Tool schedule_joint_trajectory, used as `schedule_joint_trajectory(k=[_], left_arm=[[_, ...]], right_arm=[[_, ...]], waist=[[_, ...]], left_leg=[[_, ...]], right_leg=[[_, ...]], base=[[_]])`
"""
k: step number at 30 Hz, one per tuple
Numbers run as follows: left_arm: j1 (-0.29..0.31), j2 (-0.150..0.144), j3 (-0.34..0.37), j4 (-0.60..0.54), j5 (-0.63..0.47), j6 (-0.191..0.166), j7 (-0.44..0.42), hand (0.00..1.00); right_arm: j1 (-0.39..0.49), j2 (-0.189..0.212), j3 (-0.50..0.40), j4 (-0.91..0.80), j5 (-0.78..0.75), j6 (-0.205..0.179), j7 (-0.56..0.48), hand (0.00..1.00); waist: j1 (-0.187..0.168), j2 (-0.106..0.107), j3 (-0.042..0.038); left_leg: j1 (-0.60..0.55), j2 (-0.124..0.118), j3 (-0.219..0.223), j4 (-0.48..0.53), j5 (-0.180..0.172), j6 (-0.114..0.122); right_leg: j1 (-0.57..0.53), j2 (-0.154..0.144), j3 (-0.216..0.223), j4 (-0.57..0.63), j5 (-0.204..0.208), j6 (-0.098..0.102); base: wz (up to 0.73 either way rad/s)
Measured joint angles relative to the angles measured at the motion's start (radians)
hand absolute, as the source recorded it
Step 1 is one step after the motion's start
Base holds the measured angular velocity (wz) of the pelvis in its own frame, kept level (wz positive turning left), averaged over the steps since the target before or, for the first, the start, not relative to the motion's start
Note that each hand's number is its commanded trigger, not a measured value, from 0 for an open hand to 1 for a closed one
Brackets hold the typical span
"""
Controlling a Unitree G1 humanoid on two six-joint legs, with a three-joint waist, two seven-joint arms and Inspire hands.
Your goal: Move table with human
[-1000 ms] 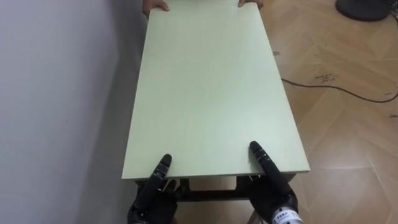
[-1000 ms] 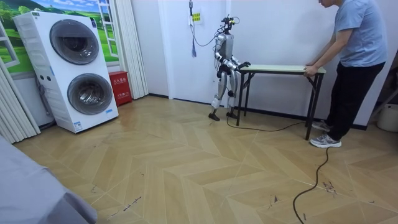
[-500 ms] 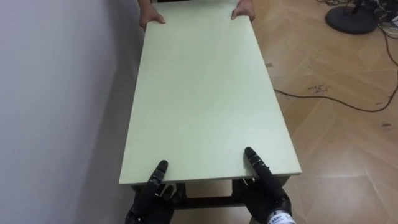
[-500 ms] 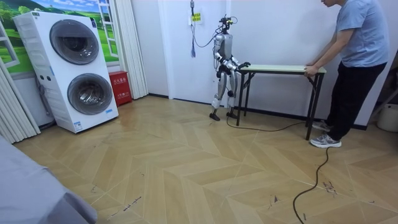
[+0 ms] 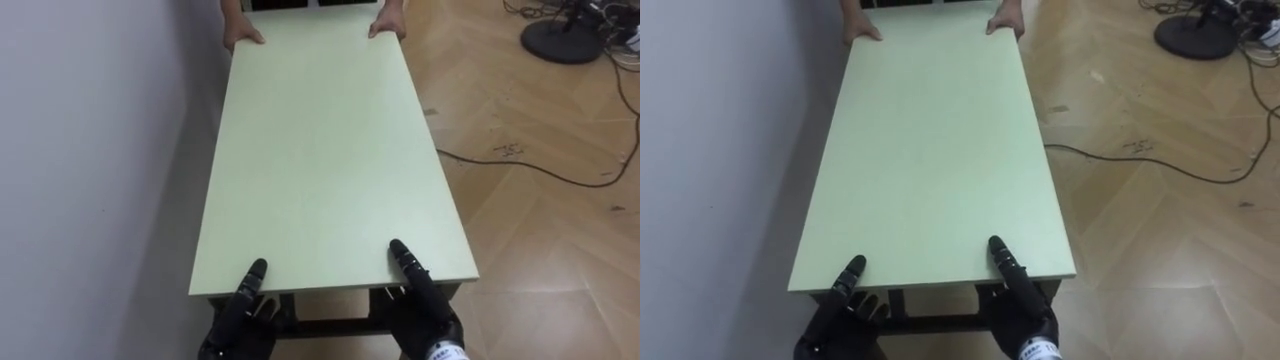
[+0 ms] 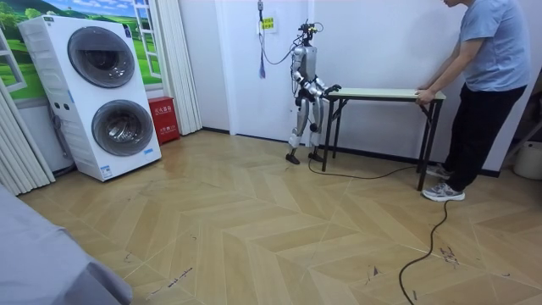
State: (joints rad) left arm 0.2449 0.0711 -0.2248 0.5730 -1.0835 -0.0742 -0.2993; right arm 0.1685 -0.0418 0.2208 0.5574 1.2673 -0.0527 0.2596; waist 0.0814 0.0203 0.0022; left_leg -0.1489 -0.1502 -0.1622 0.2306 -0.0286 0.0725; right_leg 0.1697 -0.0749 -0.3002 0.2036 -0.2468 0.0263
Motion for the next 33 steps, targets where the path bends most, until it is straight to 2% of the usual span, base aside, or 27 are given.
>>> schedule_joint_trajectory(k=[2, 4, 5, 7, 8, 10, 11, 12, 14, 16, 19, 20, 21, 22, 23, 24, 25, 26, 27, 28, 29, 30, 31, 33], left_arm=[[-0.002, 0.0, 0.007, 0.019, 0.074, -0.004, -0.005, 0.0], [-0.01, 0.001, 0.024, 0.049, 0.142, -0.014, -0.006, 0.0], [-0.019, 0.0, 0.028, 0.072, 0.174, -0.022, -0.011, 0.0], [-0.023, 0.001, 0.035, 0.103, 0.234, -0.035, -0.009, 0.0], [-0.024, 0.009, 0.037, 0.163, 0.3, -0.034, 0.009, 0.0], [-0.019, 0.017, 0.045, 0.264, 0.349, -0.02, 0.036, 0.0], [-0.018, 0.033, 0.068, 0.293, 0.372, -0.024, 0.048, 0.0], [-0.013, 0.04, 0.088, 0.332, 0.374, -0.025, 0.049, 0.0], [-0.003, 0.049, 0.093, 0.4, 0.378, -0.018, 0.053, 0.0], [-0.003, 0.041, 0.104, 0.411, 0.372, -0.022, 0.054, 0.0], [-0.012, 0.04, 0.105, 0.438, 0.373, -0.026, 0.054, 0.0], [-0.012, 0.041, 0.108, 0.439, 0.373, -0.026, 0.054, 0.0], [-0.013, 0.04, 0.11, 0.44, 0.373, -0.025, 0.055, 0.0], [-0.015, 0.04, 0.117, 0.442, 0.373, -0.025, 0.058, 0.0], [-0.017, 0.046, 0.125, 0.447, 0.369, -0.028, 0.064, 0.0], [-0.01, 0.062, 0.125, 0.459, 0.343, -0.039, 0.073, 0.0], [-0.005, 0.069, 0.125, 0.462, 0.329, -0.041, 0.075, 0.0], [0.005, 0.077, 0.123, 0.465, 0.329, -0.038, 0.084, 0.0], [0.001, 0.077, 0.12, 0.466, 0.331, -0.023, 0.095, 0.0], [-0.003, 0.078, 0.117, 0.468, 0.332, -0.015, 0.1, 0.0], [-0.004, 0.071, 0.102, 0.47, 0.332, -0.006, 0.113, 0.0], [-0.003, 0.065, 0.098, 0.47, 0.332, 0.001, 0.114, 0.0], [-0.001, 0.058, 0.092, 0.472, 0.333, 0.008, 0.115, 0.0], [-0.001, 0.057, 0.092, 0.474, 0.339, 0.012, 0.118, 0.0]], right_arm=[[0.001, -0.002, -0.017, 0.042, -0.008, 0.002, 0.062, 0.0], [0.015, -0.012, -0.033, 0.1, -0.032, 0.001, 0.107, 0.0], [0.019, -0.02, -0.045, 0.123, -0.05, 0.002, 0.14, 0.0], [0.018, -0.032, -0.047, 0.163, -0.061, 0.002, 0.169, 0.0], [0.018, -0.037, -0.047, 0.207, -0.072, 0.001, 0.173, 0.0], [0.017, -0.046, -0.065, 0.303, -0.107, 0.002, 0.17, 0.0], [0.029, -0.043, -0.086, 0.355, -0.128, 0.004, 0.168, 0.0], [0.039, -0.055, -0.09, 0.397, -0.133, 0.012, 0.167, 0.0], [0.046, -0.075, -0.087, 0.437, -0.131, 0.028, 0.167, 0.0], [0.051, -0.081, -0.089, 0.467, -0.125, 0.031, 0.168, 0.0], [0.036, -0.091, -0.09, 0.484, -0.125, 0.04, 0.172, 0.0], [0.033, -0.087, -0.09, 0.486, -0.125, 0.048, 0.175, 0.0], [0.032, -0.085, -0.091, 0.486, -0.125, 0.054, 0.177, 0.0], [0.03, -0.083, -0.093, 0.486, -0.126, 0.059, 0.181, 0.0], [0.03, -0.082, -0.099, 0.486, -0.125, 0.065, 0.182, 0.0], [0.033, -0.08, -0.096, 0.486, -0.117, 0.071, 0.181, 0.0], [0.032, -0.08, -0.094, 0.485, -0.108, 0.077, 0.182, 0.0], [0.031, -0.079, -0.092, 0.483, -0.092, 0.083, 0.185, 0.0], [0.027, -0.078, -0.094, 0.483, -0.095, 0.094, 0.193, 0.0], [0.027, -0.079, -0.093, 0.484, -0.094, 0.097, 0.2, 0.0], [0.033, -0.083, -0.091, 0.486, -0.094, 0.095, 0.209, 0.0], [0.033, -0.086, -0.09, 0.486, -0.094, 0.093, 0.212, 0.0], [0.032, -0.087, -0.088, 0.486, -0.092, 0.085, 0.217, 0.0], [0.039, -0.087, -0.086, 0.487, -0.09, 0.076, 0.222, 0.0]], waist=[[0.002, 0.0, 0.0002], [0.003, 0.006, -0.0036], [0.001, 0.009, -0.0062], [0.003, 0.012, -0.0065], [-0.001, 0.012, -0.006], [-0.014, 0.008, -0.0008], [-0.018, 0.004, 0.0071], [-0.019, 0.004, 0.0128], [-0.023, 0.004, 0.014], [-0.028, -0.001, 0.0156], [-0.023, -0.007, 0.0138], [-0.025, -0.01, 0.01], [-0.026, -0.011, 0.01], [-0.032, -0.01, 0.0075], [-0.048, -0.011, 0.0068], [-0.043, -0.014, 0.0057], [-0.041, -0.011, 0.0069], [-0.042, 0.007, 0.0064], [-0.054, -0.013, 0.0028], [-0.055, -0.018, 0.0036], [-0.053, -0.015, 0.0041], [-0.053, -0.013, 0.0053], [-0.054, -0.011, 0.0045], [-0.05, -0.018, 0.0028]], left_leg=[[0.0, 0.0, 0.003, 0.011, -0.01, -0.001], [0.003, -0.001, 0.006, 0.013, -0.021, 0.006], [0.006, -0.001, 0.009, 0.012, -0.021, 0.006], [0.017, -0.002, 0.008, 0.005, -0.021, 0.006], [0.023, 0.0, 0.013, 0.004, -0.022, 0.004], [0.024, 0.007, 0.035, 0.012, -0.029, 0.0], [0.018, 0.018, 0.066, 0.018, -0.033, 0.0], [0.009, 0.028, 0.095, 0.03, -0.043, 0.0], [0.005, 0.031, 0.099, 0.032, -0.047, -0.003], [0.004, 0.03, 0.092, 0.035, -0.045, -0.006], [0.001, 0.03, 0.088, 0.034, -0.038, -0.011], [-0.003, 0.031, 0.097, 0.035, -0.035, -0.01], [-0.006, 0.034, 0.108, 0.038, -0.034, -0.008], [-0.015, 0.054, 0.178, 0.064, -0.039, -0.001], [-0.028, 0.109, 0.308, 0.151, -0.093, 0.018], [-0.021, 0.17, 0.412, 0.259, -0.184, 0.007], [-0.016, 0.19, 0.427, 0.279, -0.214, -0.008], [-0.014, 0.184, 0.398, 0.27, -0.246, 0.012], [-0.008, 0.158, 0.368, 0.24, -0.234, 0.015], [0.001, 0.15, 0.364, 0.217, -0.223, 0.018], [0.022, 0.148, 0.362, 0.172, -0.205, 0.02], [0.034, 0.148, 0.362, 0.153, -0.196, 0.019], [0.057, 0.145, 0.353, 0.119, -0.181, 0.017], [0.072, 0.136, 0.35, 0.08, -0.165, 0.012]], right_leg=[[0.006, 0.0, 0.001, 0.002, 0.0, 0.0], [0.006, -0.001, 0.004, 0.003, 0.0, 0.0], [0.006, -0.002, 0.01, 0.003, 0.0, 0.0], [0.008, -0.002, 0.038, 0.003, 0.0, 0.0], [0.015, -0.002, 0.045, -0.001, 0.0, 0.0], [0.023, -0.002, 0.04, -0.008, 0.0, 0.0], [0.022, -0.002, 0.033, -0.011, 0.0, 0.0], [0.022, 0.001, 0.021, -0.016, 0.0, 0.0], [0.02, 0.003, 0.019, -0.016, 0.0, 0.0], [0.014, 0.005, 0.021, -0.017, 0.0, 0.0], [0.013, 0.006, 0.004, -0.023, -0.001, 0.001], [0.016, 0.003, -0.012, -0.038, -0.002, 0.0], [0.019, 0.002, -0.016, -0.049, -0.005, -0.005], [0.023, -0.01, -0.045, -0.061, -0.01, -0.012], [0.029, -0.01, -0.07, -0.054, -0.023, -0.012], [0.032, -0.007, -0.078, -0.028, -0.046, -0.013], [0.035, -0.002, -0.079, -0.014, -0.052, -0.006], [0.035, 0.015, -0.071, 0.006, -0.064, 0.004], [0.022, 0.021, -0.025, 0.004, -0.063, 0.006], [0.013, 0.027, 0.005, 0.002, -0.055, 0.0], [-0.017, 0.046, 0.061, -0.001, -0.032, -0.01], [-0.031, 0.053, 0.078, -0.007, -0.02, -0.022], [-0.041, 0.06, 0.077, -0.016, 0.013, -0.035], [-0.038, 0.058, 0.067, -0.019, 0.025, -0.036]], base=[[-0.06], [-0.17], [-0.25], [-0.21], [-0.13], [-0.12], [-0.17], [-0.17], [-0.23], [0.04], [0.02], [-0.04], [0.03], [0.24], [0.23], [0.13], [0.0], [0.15], [0.22], [0.17], [0.04], [0.09], [0.14], [0.14]])
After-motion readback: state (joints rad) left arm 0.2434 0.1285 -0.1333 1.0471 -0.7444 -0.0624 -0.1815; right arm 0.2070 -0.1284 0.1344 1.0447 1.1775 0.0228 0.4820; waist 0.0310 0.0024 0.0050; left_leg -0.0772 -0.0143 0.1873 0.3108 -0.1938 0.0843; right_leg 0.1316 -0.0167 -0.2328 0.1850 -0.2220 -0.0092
